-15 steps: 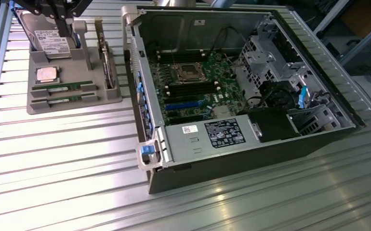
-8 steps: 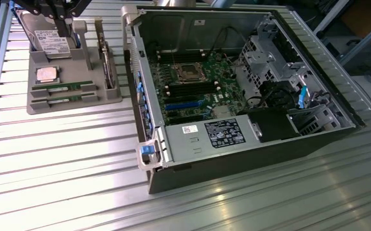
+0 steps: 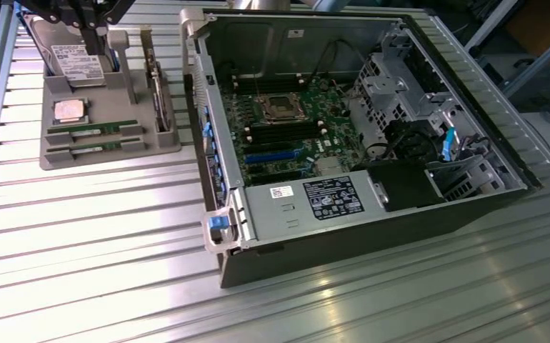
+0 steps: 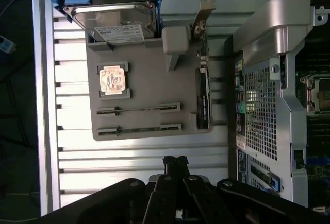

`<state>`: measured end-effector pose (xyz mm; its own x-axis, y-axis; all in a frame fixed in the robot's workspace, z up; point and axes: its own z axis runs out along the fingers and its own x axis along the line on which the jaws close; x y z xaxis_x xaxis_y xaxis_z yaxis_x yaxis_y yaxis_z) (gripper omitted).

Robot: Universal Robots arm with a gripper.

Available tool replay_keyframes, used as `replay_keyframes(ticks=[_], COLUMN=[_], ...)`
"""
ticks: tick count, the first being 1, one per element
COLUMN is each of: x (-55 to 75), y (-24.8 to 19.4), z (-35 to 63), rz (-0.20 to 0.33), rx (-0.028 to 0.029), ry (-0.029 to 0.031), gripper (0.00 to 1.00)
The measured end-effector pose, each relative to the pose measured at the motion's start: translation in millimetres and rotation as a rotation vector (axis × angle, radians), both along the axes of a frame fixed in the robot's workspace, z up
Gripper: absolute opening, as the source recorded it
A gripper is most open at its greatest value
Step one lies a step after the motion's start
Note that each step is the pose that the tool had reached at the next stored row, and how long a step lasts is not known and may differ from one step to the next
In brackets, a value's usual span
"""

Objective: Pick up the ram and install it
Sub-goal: 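Pick up the ram and move it above insertion slot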

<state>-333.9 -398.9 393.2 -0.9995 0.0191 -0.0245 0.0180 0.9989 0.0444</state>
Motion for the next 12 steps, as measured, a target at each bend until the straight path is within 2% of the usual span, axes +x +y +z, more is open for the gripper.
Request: replay_keyframes(ticks=[4,12], x=[0.0,0.0], y=[0.0,0.0], z=[0.0,0.0], rz=[0.078,0.152], rx=[-0.0001,0.0000], ry=[0.0000,0.0000], gripper=[0.11,0.11])
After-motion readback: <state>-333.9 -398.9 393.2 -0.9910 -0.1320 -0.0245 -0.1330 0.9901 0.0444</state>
